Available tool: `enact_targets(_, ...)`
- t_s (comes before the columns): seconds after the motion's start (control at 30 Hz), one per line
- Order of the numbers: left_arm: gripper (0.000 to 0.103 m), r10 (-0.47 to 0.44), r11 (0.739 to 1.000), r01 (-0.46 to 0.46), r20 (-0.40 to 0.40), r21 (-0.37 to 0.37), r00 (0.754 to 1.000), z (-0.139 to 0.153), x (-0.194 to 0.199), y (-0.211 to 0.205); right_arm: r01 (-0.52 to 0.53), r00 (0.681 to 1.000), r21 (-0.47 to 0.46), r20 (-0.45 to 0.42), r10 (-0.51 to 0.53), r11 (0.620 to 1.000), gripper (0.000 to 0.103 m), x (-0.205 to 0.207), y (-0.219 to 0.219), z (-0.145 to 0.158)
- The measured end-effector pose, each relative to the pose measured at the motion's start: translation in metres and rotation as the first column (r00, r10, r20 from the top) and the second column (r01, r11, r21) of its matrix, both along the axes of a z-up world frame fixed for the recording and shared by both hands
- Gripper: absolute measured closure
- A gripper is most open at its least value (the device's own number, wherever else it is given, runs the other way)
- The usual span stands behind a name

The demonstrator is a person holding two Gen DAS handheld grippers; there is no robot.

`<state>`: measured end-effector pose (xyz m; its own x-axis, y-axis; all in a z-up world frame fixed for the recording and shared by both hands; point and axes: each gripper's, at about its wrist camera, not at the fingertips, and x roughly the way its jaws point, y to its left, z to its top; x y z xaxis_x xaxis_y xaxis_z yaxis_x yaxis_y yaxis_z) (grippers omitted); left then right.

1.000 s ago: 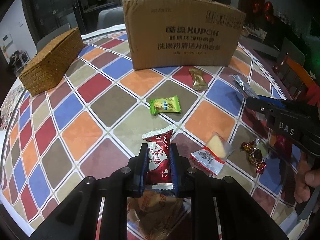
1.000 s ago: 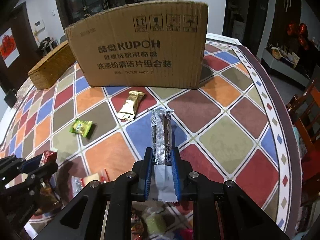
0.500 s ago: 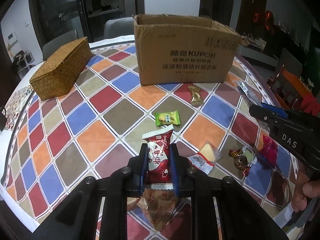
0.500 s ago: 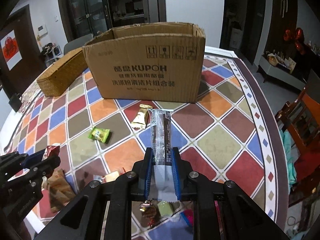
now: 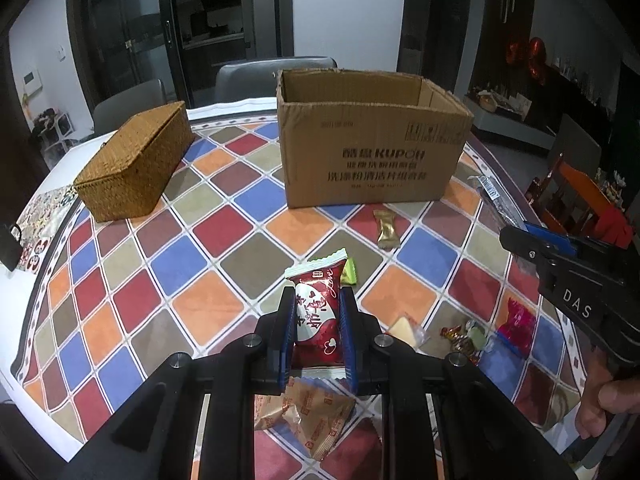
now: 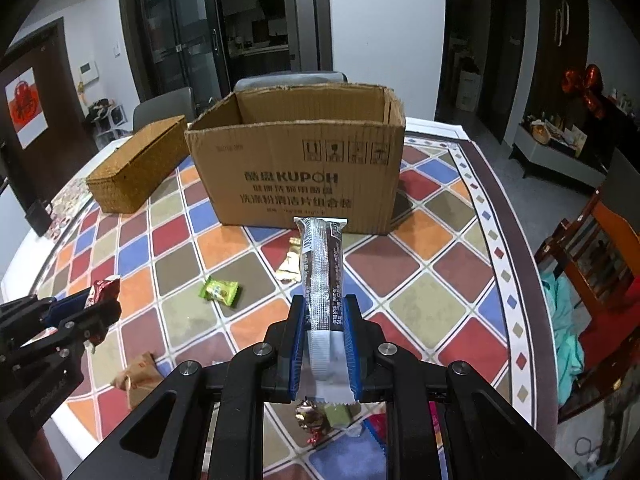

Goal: Organize snacks
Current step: 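Carry both held bars up and over the open KUPOH cardboard box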

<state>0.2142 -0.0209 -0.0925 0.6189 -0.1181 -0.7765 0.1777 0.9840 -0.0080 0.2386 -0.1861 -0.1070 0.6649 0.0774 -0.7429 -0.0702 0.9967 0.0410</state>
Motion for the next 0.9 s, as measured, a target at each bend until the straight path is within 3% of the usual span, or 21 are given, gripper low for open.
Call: enact_targets(0.9,0.082,-0.002,1.000,0.003,0.082,-0.014,0.997,0.045,0.052,-0.008,0.018,0.996,0.004,0.084,-0.019,1.000,0.084,0.033,-0.005,0.045)
